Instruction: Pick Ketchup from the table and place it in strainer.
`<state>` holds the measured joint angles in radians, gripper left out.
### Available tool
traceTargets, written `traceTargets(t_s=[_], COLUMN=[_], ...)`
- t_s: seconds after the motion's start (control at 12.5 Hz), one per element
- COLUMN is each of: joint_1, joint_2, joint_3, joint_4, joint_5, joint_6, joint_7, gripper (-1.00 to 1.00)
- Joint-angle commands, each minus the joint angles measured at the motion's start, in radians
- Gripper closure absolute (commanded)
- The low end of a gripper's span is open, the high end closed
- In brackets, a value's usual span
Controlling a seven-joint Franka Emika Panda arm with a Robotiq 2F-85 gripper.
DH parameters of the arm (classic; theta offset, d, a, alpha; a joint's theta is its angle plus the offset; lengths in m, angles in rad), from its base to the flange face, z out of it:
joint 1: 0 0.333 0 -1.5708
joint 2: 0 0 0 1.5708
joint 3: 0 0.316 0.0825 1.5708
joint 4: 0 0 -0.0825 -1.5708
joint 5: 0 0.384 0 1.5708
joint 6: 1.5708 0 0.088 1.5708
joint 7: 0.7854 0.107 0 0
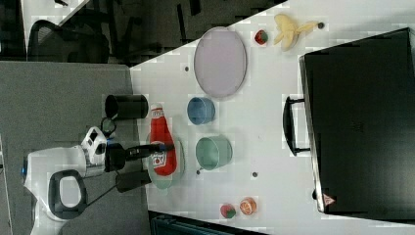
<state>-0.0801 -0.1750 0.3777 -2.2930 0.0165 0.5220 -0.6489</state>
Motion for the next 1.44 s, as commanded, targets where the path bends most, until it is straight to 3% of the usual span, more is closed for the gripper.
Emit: traceTargets(t_s=[0.08, 0.72, 1.2, 1.28, 1.44], joint_1=[0.047, 0.071, 0.13, 0.134, 0.137], joint_2=[0.057, 0.321, 0.51, 0.535, 0.57], joint_3=[0.095, 0.344, 0.359, 0.355, 0.338], joint_4=[0.038, 0.1, 0.098, 0.097, 0.095], joint_5=[0.02, 0.02, -0.005, -0.017, -0.061], joint_6=[-0.024, 0.246, 0.437, 0.459, 0.464], joint_7=[0.289, 0.623, 0.74, 0.74, 0.74], gripper=[-0.2, -0.2, -0.2, -0.26, -0.66])
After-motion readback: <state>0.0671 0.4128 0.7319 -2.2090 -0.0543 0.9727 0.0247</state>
